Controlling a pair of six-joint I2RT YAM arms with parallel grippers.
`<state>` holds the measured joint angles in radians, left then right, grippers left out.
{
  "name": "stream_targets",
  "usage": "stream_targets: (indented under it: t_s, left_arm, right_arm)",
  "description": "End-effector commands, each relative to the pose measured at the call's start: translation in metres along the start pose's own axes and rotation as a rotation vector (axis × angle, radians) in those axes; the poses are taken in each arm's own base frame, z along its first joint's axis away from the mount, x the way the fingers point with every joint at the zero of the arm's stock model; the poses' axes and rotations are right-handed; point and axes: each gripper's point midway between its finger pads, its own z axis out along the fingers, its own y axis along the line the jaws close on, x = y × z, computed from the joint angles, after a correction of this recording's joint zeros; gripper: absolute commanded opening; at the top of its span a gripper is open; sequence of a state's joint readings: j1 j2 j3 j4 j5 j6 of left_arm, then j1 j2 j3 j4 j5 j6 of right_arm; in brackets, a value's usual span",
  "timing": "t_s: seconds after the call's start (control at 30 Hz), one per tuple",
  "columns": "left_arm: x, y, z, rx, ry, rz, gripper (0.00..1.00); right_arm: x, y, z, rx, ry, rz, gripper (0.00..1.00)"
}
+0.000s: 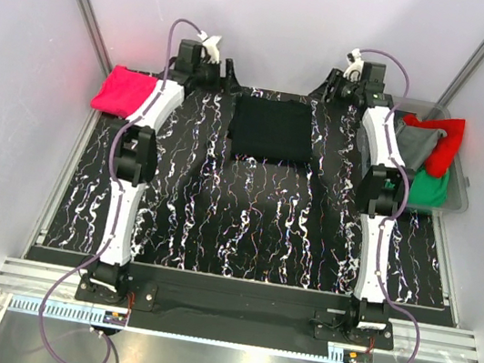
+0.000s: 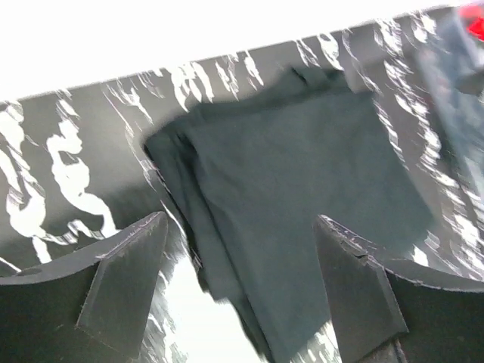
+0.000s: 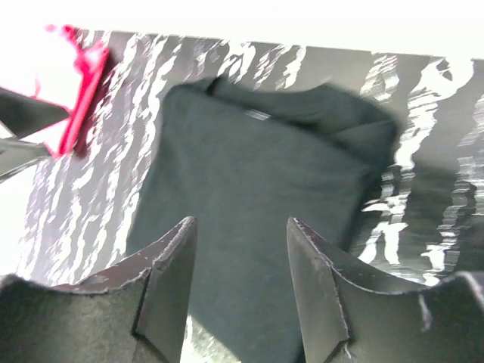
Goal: Fold and stack the t-shirts
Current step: Fold the tshirt, then neatly place the folded tshirt to the corner
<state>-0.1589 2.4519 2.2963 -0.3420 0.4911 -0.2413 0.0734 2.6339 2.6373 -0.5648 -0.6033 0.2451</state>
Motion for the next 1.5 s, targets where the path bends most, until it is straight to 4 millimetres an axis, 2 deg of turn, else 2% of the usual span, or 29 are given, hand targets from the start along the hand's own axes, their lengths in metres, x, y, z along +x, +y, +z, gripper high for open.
stream_targets:
  t_s: [0.0, 0.07, 0.17, 0.4, 0.5, 0.6, 0.63, 0.73, 0.77, 0.8, 0.83, 0.87, 0.9, 0.93, 1.0, 1.03, 1.1, 1.13, 1.2, 1.23, 1.27, 1.3, 1.37, 1.4, 1.47]
  left_arm:
    - [0.04, -0.015, -0.008, 0.158, 0.127, -0.164, 0.81]
    - [0.056, -0.007, -0.001, 0.151, 0.156, -0.202, 0.81]
    - [0.069, 0.0, 0.01, 0.148, 0.171, -0.25, 0.82]
    - [0.106, 0.011, 0.033, 0.159, 0.222, -0.336, 0.83]
    - [0.128, 0.006, 0.045, 0.166, 0.259, -0.363, 0.83]
    - [0.145, -0.013, 0.055, 0.212, 0.296, -0.376, 0.8]
    - [0.152, -0.024, 0.059, 0.233, 0.313, -0.37, 0.73]
    - [0.161, -0.049, 0.061, 0.277, 0.344, -0.365, 0.61]
    - [0.161, -0.053, 0.06, 0.287, 0.347, -0.362, 0.38]
    - [0.162, -0.057, 0.057, 0.287, 0.355, -0.363, 0.25]
    - [0.15, -0.062, 0.051, 0.279, 0.339, -0.337, 0.1]
    - [0.144, -0.059, 0.047, 0.249, 0.331, -0.322, 0.0]
    - [0.143, -0.059, 0.039, 0.243, 0.346, -0.31, 0.0]
    - [0.121, -0.058, 0.026, 0.248, 0.31, -0.251, 0.0]
    - [0.104, -0.051, 0.007, 0.229, 0.3, -0.22, 0.0]
    - [0.082, -0.039, -0.01, 0.218, 0.259, -0.148, 0.0]
    - [0.055, -0.012, -0.034, 0.139, 0.234, -0.104, 0.0]
    - [0.047, -0.003, -0.042, 0.121, 0.227, -0.043, 0.0]
    - [0.03, 0.015, -0.062, 0.059, 0.224, 0.01, 0.0]
    - [0.026, 0.034, -0.07, 0.03, 0.222, 0.07, 0.0]
    - [0.023, 0.044, -0.076, 0.0, 0.227, 0.1, 0.0]
    - [0.024, 0.058, -0.084, -0.067, 0.247, 0.126, 0.0]
    - [0.023, 0.074, -0.095, -0.118, 0.266, 0.235, 0.0]
    - [0.029, 0.089, -0.099, -0.197, 0.299, 0.274, 0.0]
    - [0.025, 0.103, -0.106, -0.276, 0.32, 0.365, 0.0]
  right_arm:
    - [0.019, 0.037, 0.003, -0.135, 0.071, 0.041, 0.57]
    - [0.035, 0.035, 0.012, -0.146, 0.107, 0.064, 0.56]
    - [0.055, 0.027, 0.024, -0.135, 0.144, 0.082, 0.56]
    - [0.093, 0.009, 0.04, -0.091, 0.218, 0.113, 0.56]
    - [0.103, 0.001, 0.044, -0.067, 0.234, 0.123, 0.56]
    - [0.111, -0.002, 0.049, -0.062, 0.247, 0.138, 0.56]
    - [0.113, -0.003, 0.051, -0.063, 0.249, 0.138, 0.56]
    - [0.115, -0.004, 0.054, -0.062, 0.252, 0.146, 0.56]
    - [0.115, -0.004, 0.054, -0.063, 0.253, 0.151, 0.56]
    - [0.114, -0.003, 0.053, -0.065, 0.251, 0.15, 0.56]
    - [0.106, 0.003, 0.051, -0.072, 0.237, 0.136, 0.56]
    - [0.101, 0.004, 0.047, -0.074, 0.229, 0.134, 0.56]
    - [0.091, 0.007, 0.041, -0.081, 0.213, 0.127, 0.56]
    - [0.073, 0.018, 0.03, -0.096, 0.186, 0.111, 0.56]
    - [0.05, 0.02, 0.009, -0.105, 0.149, 0.107, 0.57]
    - [0.028, 0.029, -0.009, -0.11, 0.113, 0.087, 0.57]
    - [0.014, 0.022, -0.034, -0.096, 0.098, 0.069, 0.58]
    - [0.002, 0.027, -0.049, -0.087, 0.079, 0.047, 0.58]
    - [-0.003, 0.018, -0.07, -0.052, 0.075, 0.025, 0.58]
    - [-0.003, 0.025, -0.079, -0.05, 0.079, 0.021, 0.58]
    - [-0.009, 0.011, -0.092, -0.021, 0.064, 0.038, 0.58]
    - [-0.011, 0.006, -0.101, -0.007, 0.056, 0.05, 0.58]
    - [-0.015, 0.009, -0.116, 0.003, 0.049, 0.057, 0.58]
    - [-0.016, 0.012, -0.12, 0.0, 0.046, 0.053, 0.58]
    - [-0.021, 0.021, -0.131, -0.007, 0.038, 0.046, 0.58]
